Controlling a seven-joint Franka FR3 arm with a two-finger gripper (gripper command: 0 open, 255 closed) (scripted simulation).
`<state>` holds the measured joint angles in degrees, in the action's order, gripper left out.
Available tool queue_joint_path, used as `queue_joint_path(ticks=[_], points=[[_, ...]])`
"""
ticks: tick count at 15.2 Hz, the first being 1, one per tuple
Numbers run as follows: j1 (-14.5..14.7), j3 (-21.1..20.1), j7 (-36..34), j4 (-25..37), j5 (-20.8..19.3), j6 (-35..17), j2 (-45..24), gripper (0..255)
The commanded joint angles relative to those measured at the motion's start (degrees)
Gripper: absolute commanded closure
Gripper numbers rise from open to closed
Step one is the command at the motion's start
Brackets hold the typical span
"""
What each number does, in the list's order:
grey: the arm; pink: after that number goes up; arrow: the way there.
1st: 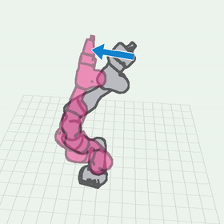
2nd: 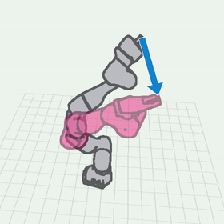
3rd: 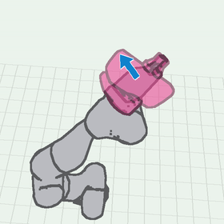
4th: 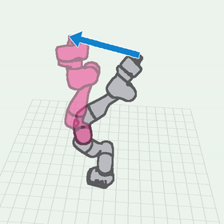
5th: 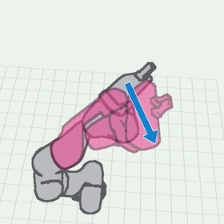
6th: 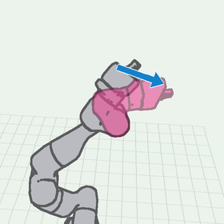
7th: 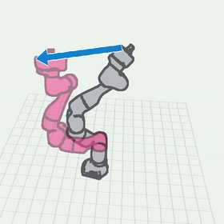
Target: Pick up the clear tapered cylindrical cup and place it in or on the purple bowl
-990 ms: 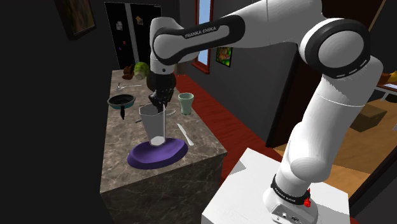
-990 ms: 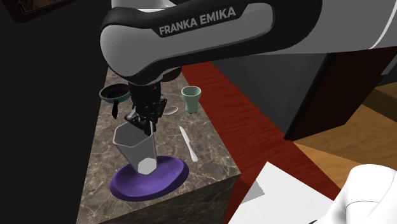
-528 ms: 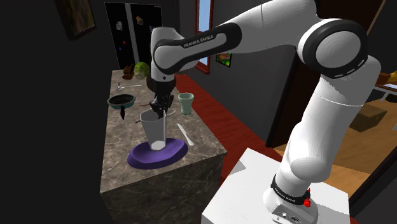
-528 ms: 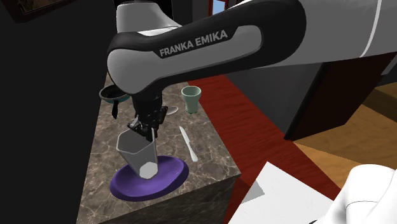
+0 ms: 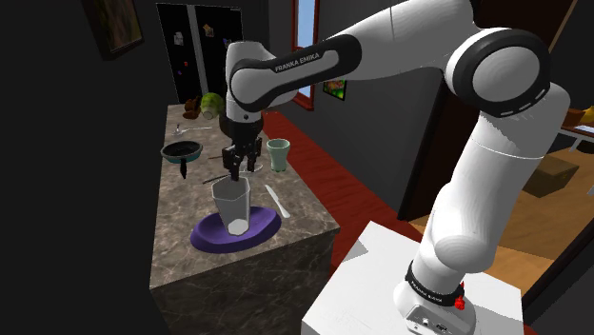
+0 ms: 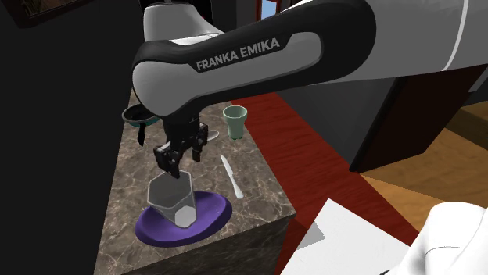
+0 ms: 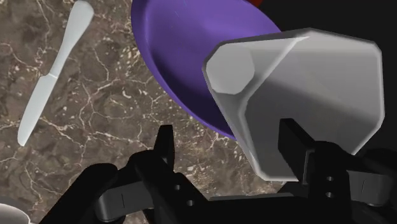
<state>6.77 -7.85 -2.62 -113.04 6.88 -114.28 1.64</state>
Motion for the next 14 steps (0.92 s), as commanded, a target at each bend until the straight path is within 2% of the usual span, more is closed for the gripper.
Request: queue_joint_path(ticks=[1, 4, 8, 14], points=[[0.00, 0.00, 0.00, 0.00, 0.00, 0.00, 0.00, 0], [0.00, 0.00, 0.00, 0.00, 0.00, 0.00, 0.00, 0], [-0.38, 0.42, -0.03, 5.71, -0.10, 7.08, 1.35, 0], [-0.37, 0.42, -0.03, 5.71, -0.10, 7.08, 1.35, 0]])
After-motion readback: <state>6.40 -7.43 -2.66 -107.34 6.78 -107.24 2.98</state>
